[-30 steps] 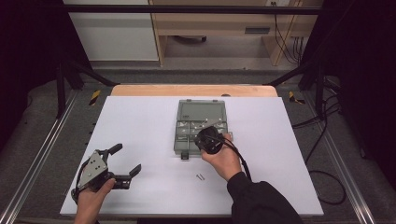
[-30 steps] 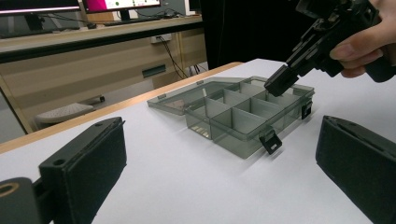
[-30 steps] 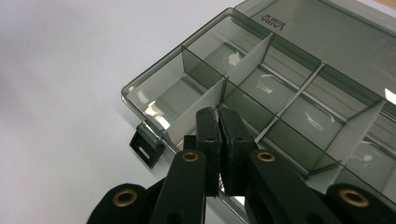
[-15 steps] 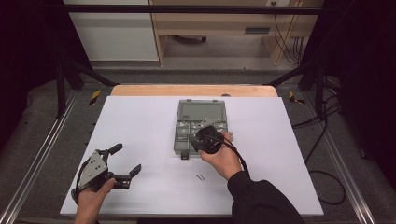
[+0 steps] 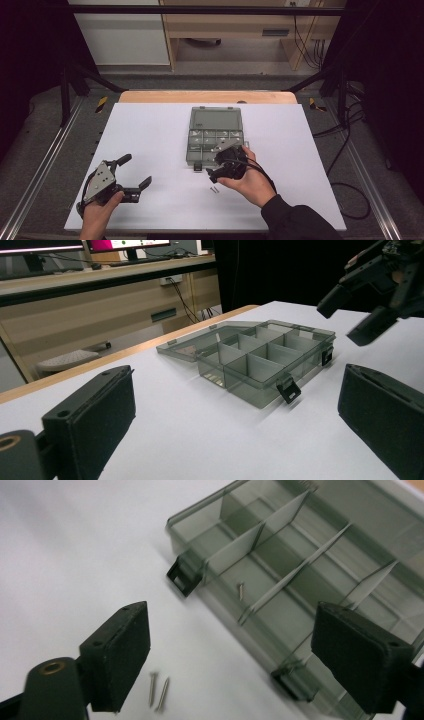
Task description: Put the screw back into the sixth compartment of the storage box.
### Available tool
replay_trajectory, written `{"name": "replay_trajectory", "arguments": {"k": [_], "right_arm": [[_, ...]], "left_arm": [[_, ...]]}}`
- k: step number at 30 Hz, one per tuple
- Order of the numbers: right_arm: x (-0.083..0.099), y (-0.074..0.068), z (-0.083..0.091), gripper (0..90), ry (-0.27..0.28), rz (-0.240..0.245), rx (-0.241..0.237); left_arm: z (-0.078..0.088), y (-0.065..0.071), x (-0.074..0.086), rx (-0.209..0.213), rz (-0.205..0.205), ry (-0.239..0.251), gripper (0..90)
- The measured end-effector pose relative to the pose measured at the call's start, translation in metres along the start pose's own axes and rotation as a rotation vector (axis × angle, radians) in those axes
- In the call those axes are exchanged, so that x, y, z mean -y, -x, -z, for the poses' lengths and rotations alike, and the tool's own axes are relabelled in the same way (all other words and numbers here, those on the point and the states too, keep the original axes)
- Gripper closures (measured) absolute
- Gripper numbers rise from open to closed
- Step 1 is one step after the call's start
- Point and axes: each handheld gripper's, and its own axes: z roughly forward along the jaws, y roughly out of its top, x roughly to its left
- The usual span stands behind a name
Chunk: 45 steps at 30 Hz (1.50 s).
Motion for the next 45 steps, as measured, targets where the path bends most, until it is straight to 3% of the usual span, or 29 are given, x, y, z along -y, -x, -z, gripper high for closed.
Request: {"name": "replay_trajectory", "arguments": {"k": [7,17,23,25,26,29,34,39,44,45], "right_arm": [[0.015,0.002,0.005,10.1,-0.056,-0.001,-0.046],[0.035,-0.018,0.005,12.0,-0.146,0.027,-0.089],[0.041,-0.024,-0.001,11.2,-0.18,-0.004,-0.105],[0.042,-0.025,-0.003,10.9,-0.196,0.013,-0.098],[0.043,-0.027,-0.004,11.0,-0.194,-0.004,-0.1],[0.044,-0.028,-0.006,11.0,-0.219,0.018,-0.093],[0.044,-0.029,-0.011,11.7,-0.232,0.01,-0.105],[0.044,-0.03,-0.013,18.1,-0.236,0.035,-0.109],[0.042,-0.03,-0.012,36.5,-0.226,0.02,-0.109],[0.042,-0.03,-0.012,36.5,-0.226,0.02,-0.109]], "left_arm": [[0.001,-0.001,0.0,-0.001,0.005,0.002,1.8],[0.0,0.001,0.0,0.006,-0.01,0.0,1.6],[0.0,0.0,0.0,0.004,0.003,0.006,1.4],[0.0,0.0,0.0,0.006,0.004,0.007,1.4],[0.0,0.001,0.0,0.007,0.005,0.008,1.4],[0.0,0.001,0.0,0.007,0.004,0.007,1.4],[0.0,0.0,0.0,0.007,0.003,0.007,1.4],[0.0,0.001,0.0,0.006,0.001,0.005,1.4],[0.0,0.001,-0.001,0.003,-0.002,0.007,1.5],[0.0,0.001,-0.001,0.003,-0.001,0.008,1.5]]}}
